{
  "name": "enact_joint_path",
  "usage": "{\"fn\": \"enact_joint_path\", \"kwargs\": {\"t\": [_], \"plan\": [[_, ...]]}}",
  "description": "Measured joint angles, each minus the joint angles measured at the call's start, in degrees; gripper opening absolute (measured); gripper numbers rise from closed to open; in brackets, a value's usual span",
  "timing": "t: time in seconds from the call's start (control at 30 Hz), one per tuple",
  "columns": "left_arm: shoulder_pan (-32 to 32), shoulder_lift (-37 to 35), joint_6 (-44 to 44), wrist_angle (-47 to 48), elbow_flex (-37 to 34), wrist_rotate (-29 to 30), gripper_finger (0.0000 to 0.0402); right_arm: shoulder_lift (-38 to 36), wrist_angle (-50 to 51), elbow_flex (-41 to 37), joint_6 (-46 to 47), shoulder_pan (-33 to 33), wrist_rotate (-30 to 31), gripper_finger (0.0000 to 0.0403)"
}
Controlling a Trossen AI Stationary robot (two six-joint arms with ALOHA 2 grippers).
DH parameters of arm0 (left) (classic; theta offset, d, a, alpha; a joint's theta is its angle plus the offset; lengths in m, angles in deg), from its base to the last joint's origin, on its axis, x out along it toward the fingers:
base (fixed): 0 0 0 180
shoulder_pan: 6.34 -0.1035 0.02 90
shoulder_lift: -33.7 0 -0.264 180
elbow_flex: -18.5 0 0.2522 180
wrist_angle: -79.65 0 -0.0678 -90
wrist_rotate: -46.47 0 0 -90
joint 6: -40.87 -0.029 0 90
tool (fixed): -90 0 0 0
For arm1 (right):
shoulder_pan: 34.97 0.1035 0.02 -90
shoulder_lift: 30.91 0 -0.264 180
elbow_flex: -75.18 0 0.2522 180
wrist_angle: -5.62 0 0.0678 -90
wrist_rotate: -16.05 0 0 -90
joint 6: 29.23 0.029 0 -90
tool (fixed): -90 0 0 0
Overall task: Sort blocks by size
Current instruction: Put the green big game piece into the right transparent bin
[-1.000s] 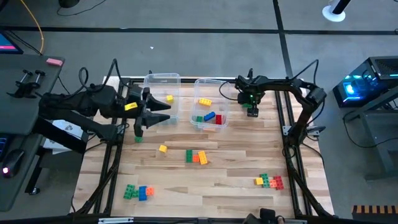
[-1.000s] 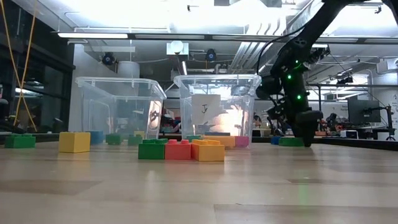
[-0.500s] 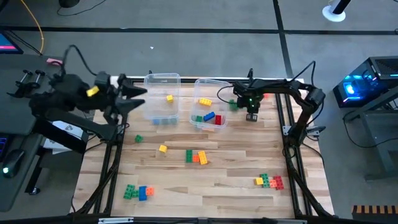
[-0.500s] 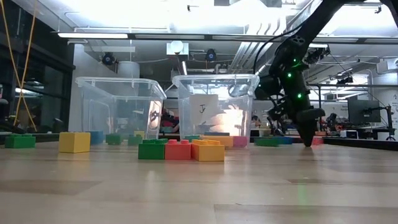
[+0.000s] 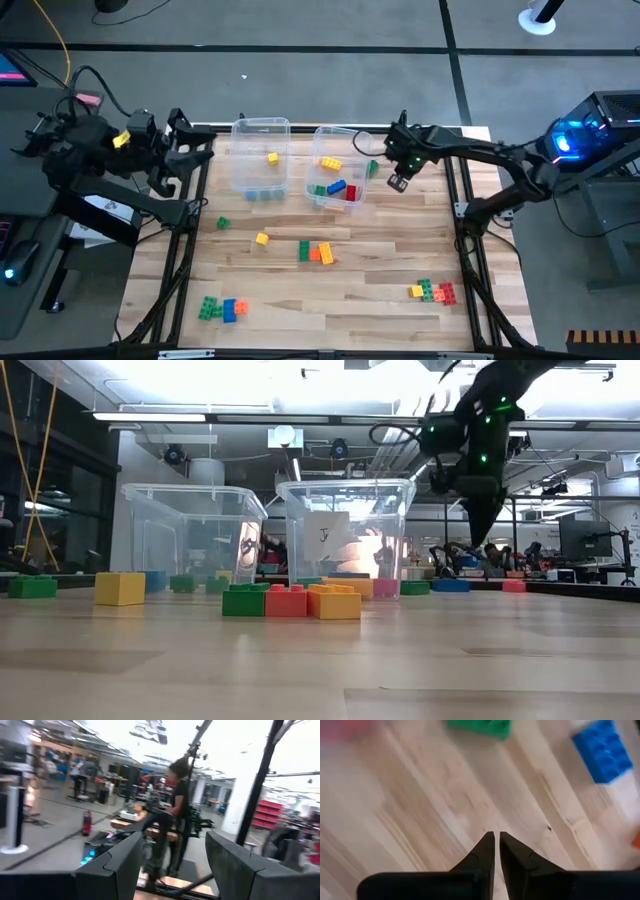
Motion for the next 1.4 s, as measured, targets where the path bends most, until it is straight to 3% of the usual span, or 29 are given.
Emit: {"fn": "enact_joint_path", "kwargs": {"t": [0.13,0.27,0.47,0.6,0.8,1.0,1.17,1.4], "plan": [[-0.7,0.8,-0.5,-0.3,0.0,3.9,0.0202,-1.6,-0.2,0.0,7.9,-0.6,-0.4,0.0037],[-3.8,3.9,-0.7,-0.5,0.1,3.9,0.0202,-0.6,-2.5,0.0,7.1,-2.7,-6.1,0.0096],[-9.3,10.2,-0.4,-1.4,0.0,3.2,0.0202,3.9,-12.1,0.0,-11.5,-5.9,-7.7,0.0226],[-13.8,13.9,-0.4,-8.3,0.0,4.0,0.0202,8.2,-17.2,0.0,-28.0,-6.1,-11.4,0.0282],[-18.9,17.1,0.1,-16.0,0.0,4.7,0.0202,13.7,-22.5,0.4,-39.5,-5.5,-14.1,0.029],[-22.8,17.5,0.0,-16.5,0.0,4.7,0.0202,14.3,-25.8,0.2,-43.4,-6.2,-16.3,0.0282],[-26.4,17.2,-2.6,-16.6,0.0,4.8,0.0202,14.6,-27.0,0.2,-39.4,-7.3,-16.3,0.0277],[-29.5,15.7,-8.9,-16.7,0.0,4.7,0.0202,11.7,-24.0,5.0,-34.4,-8.7,-11.2,0.0277]]}}
